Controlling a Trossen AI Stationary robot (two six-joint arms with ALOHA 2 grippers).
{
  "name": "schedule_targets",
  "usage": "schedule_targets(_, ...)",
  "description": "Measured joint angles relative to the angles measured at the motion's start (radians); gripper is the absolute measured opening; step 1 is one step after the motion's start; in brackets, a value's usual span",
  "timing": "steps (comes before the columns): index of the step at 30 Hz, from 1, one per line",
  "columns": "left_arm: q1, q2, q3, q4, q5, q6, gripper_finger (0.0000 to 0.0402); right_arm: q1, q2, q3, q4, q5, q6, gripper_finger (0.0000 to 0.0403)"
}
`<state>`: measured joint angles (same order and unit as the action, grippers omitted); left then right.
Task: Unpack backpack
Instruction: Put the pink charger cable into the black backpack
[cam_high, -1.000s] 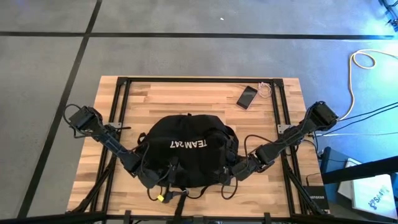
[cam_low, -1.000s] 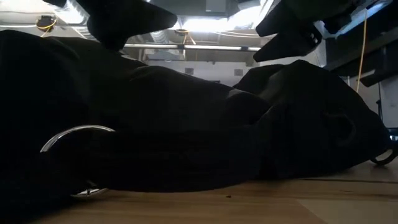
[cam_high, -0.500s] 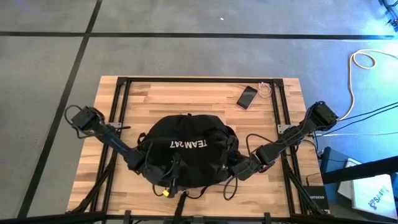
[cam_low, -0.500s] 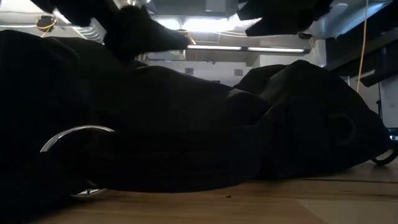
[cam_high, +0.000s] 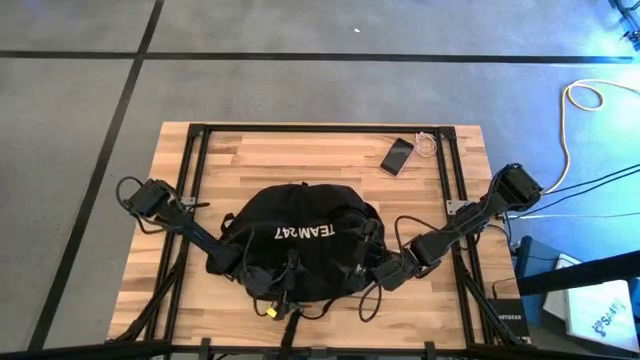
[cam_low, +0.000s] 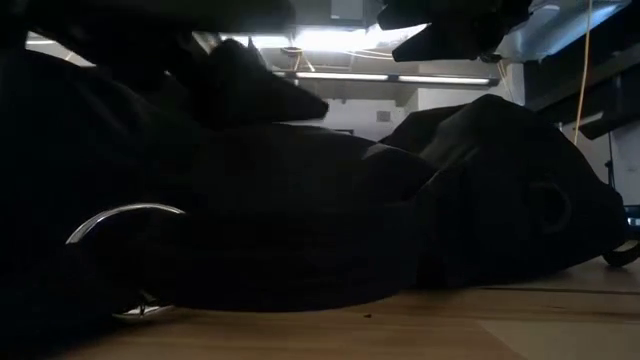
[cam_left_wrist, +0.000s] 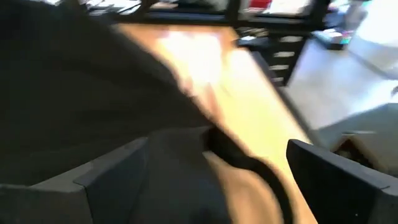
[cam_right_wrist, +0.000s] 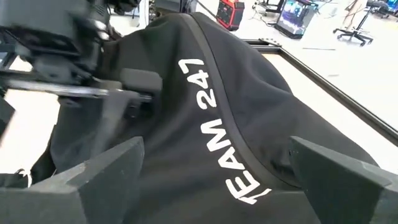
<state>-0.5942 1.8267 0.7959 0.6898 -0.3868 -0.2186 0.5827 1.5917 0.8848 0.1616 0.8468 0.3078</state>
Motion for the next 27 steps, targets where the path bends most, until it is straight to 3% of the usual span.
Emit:
schedule_targets(6,-0.056,-0.002,0.004,0.086,0.155,0.055,0.0366,0.000,0.002,0.000,-0.004,-0.001,0.001,0.0379)
schedule_targets(12,-0.074,0.035,0.062,-0.131,0.140,-0.066,0.0366,0.000,0.002,0.000,-0.002,-0.001,0.016,0.0379)
schedule_targets(15,-0.073,0.079,0.109,-0.135,0.140,-0.048,0.0366,0.000,0.002,0.000,-0.002,-0.001,0.033,0.0379)
schedule_targets(21,-0.043,0.163,0.224,-0.267,0.381,-0.045,0.0351,0.000,0.002,0.000,-0.005,-0.015,0.061,0.0379)
schedule_targets(27,0.001,0.207,0.257,-0.244,0.457,-0.103,0.0340,0.000,0.002,0.000,-0.006,-0.030,0.062,0.0379)
